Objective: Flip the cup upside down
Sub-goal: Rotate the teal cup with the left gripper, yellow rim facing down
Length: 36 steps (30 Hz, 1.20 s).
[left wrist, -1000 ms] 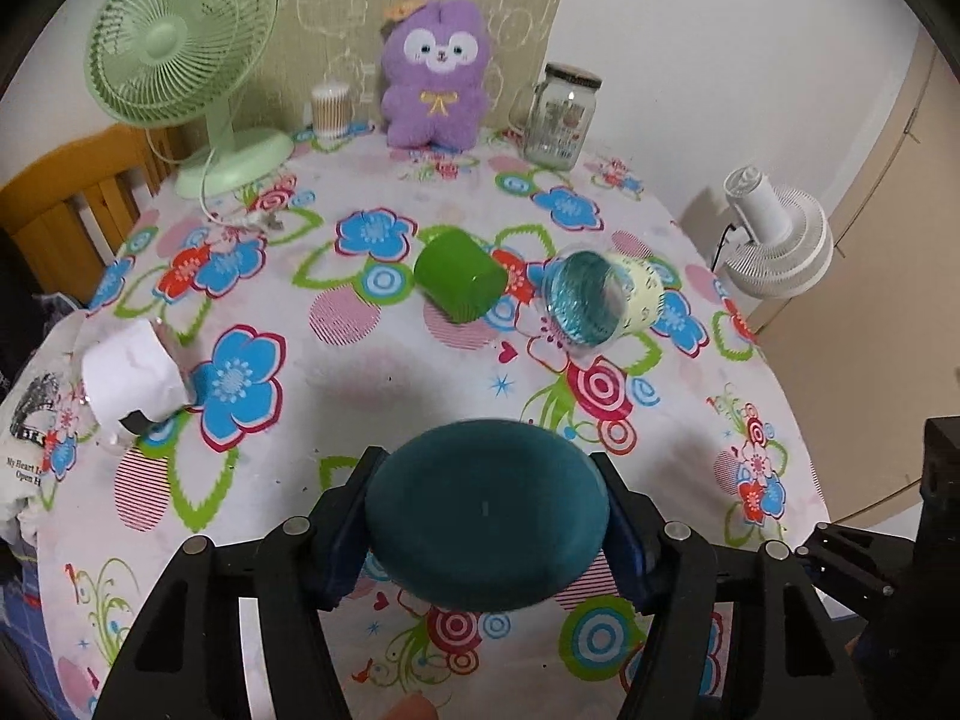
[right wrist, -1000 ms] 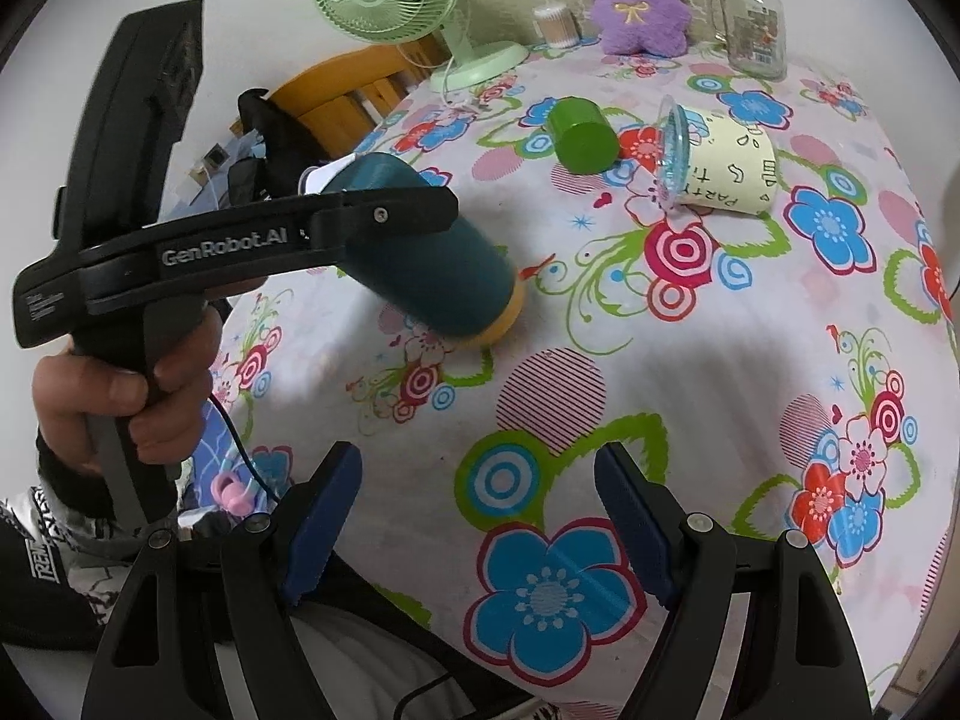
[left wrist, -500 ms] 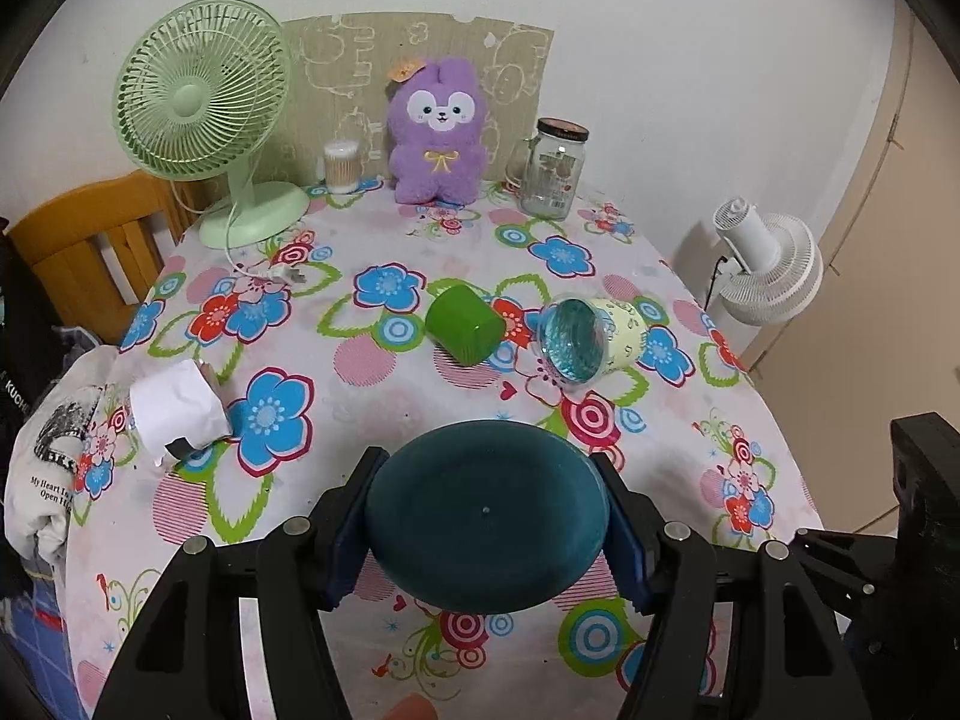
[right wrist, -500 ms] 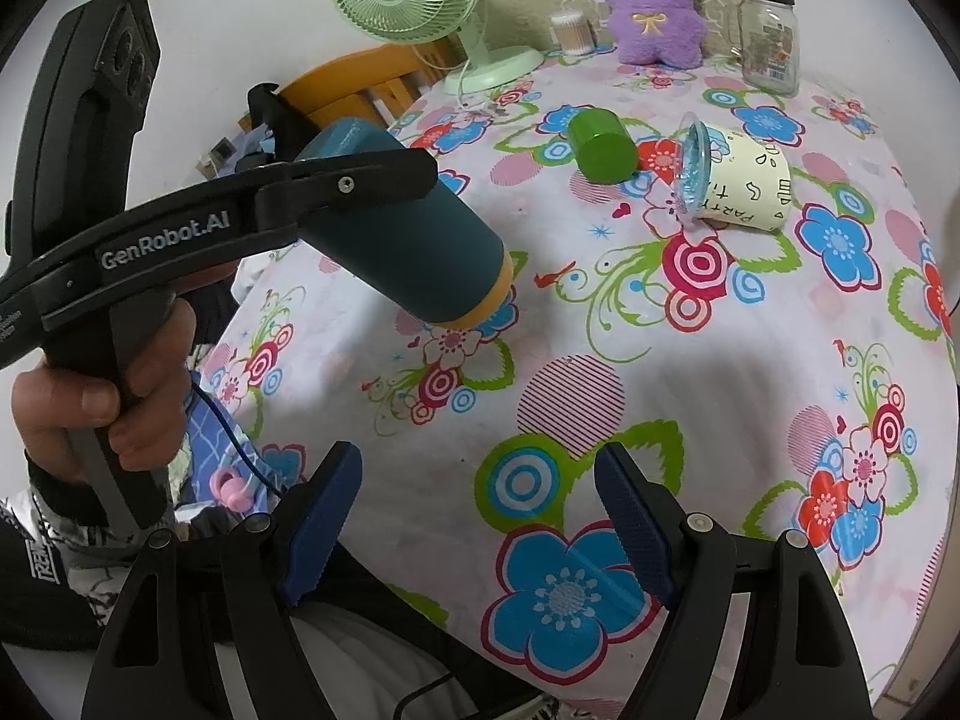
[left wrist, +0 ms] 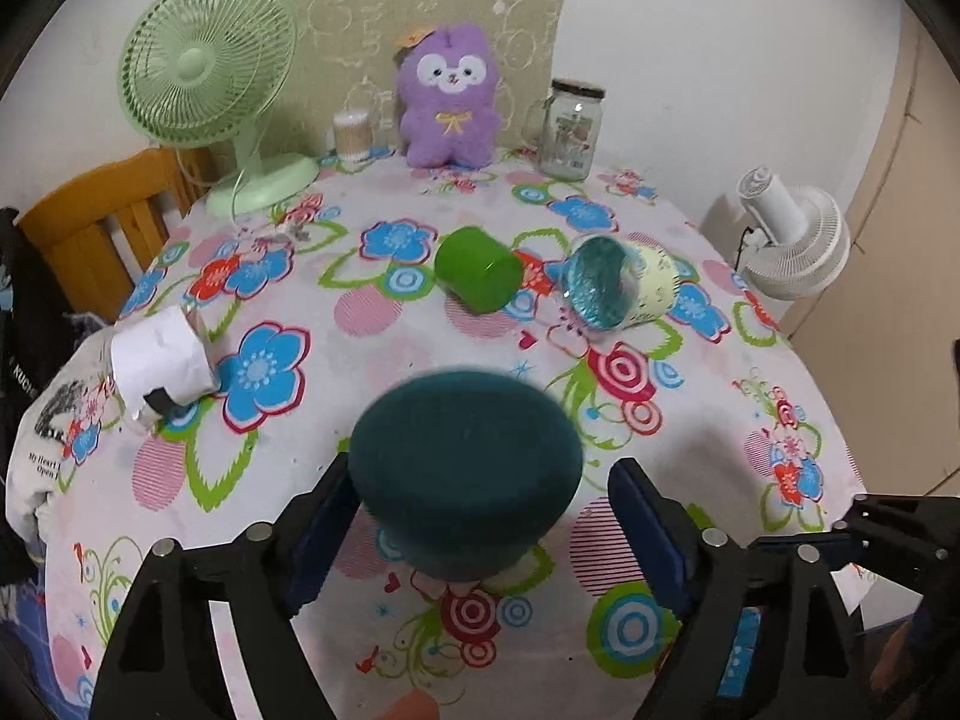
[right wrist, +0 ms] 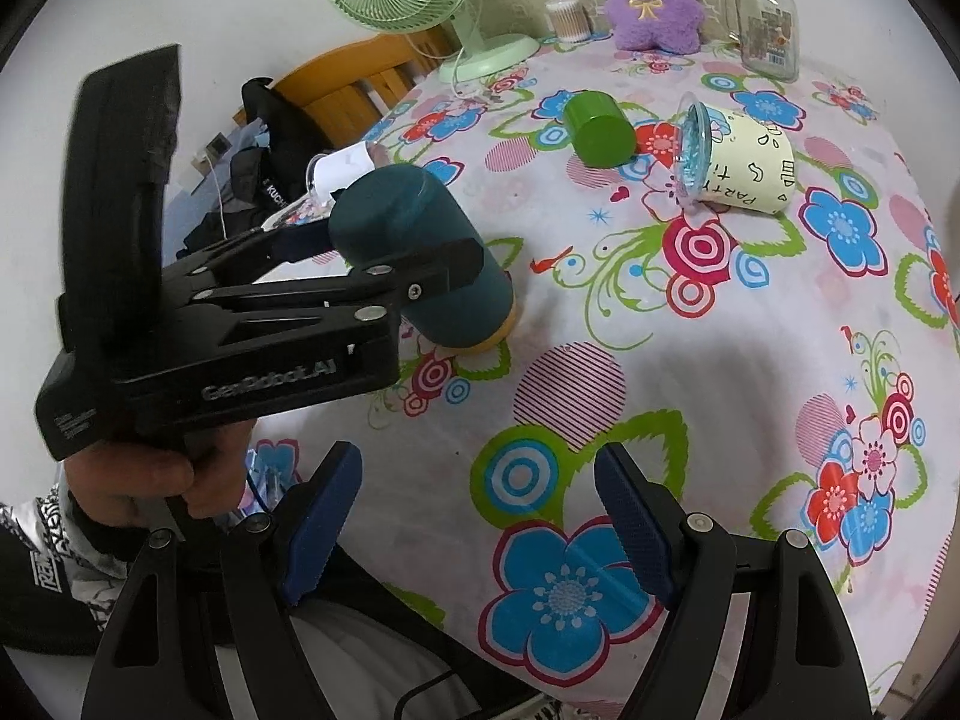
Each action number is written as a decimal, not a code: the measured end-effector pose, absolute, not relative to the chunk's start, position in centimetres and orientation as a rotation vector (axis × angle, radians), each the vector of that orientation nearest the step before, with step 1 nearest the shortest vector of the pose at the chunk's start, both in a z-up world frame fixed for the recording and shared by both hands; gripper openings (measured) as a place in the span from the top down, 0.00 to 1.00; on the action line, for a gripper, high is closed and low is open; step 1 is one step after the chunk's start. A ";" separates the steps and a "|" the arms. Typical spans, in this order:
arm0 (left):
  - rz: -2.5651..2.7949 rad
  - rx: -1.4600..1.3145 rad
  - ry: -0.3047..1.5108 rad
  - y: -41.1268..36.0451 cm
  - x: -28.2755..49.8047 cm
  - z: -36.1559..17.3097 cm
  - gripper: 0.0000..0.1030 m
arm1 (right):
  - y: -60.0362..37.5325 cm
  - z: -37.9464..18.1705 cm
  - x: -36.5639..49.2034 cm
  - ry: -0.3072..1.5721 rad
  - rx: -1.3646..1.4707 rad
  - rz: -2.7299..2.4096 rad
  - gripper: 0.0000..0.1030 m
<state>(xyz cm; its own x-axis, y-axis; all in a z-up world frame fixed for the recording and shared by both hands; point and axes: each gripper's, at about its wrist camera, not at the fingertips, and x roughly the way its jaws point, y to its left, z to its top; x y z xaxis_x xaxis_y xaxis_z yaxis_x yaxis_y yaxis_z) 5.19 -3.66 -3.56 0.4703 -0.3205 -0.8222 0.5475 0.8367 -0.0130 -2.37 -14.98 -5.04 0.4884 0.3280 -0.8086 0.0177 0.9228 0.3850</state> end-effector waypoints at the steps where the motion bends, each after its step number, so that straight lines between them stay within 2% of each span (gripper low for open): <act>1: -0.542 0.270 0.937 -3.7 5.2 -3.4 0.17 | -15.0 -5.0 -2.3 1.049 0.367 0.195 0.20; 18: -0.546 0.263 0.925 -3.2 5.1 -2.4 0.16 | -14.9 -4.4 -2.1 1.036 0.360 0.187 0.20; 28: -0.537 0.258 0.906 -2.3 5.0 -1.4 0.10 | -14.3 -3.6 -1.8 1.025 0.339 0.198 0.20; 36: -0.539 0.254 0.889 -1.6 4.8 -0.6 0.10 | -13.5 -2.9 -1.4 1.020 0.313 0.211 0.20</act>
<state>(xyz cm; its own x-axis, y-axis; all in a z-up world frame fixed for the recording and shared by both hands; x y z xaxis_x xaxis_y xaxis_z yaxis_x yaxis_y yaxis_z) 4.76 -1.63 -0.62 0.5089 -0.3395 -0.7910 0.5447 0.8386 -0.0095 -1.35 -13.50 -2.92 0.5087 0.3164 -0.8007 -0.0274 0.9355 0.3522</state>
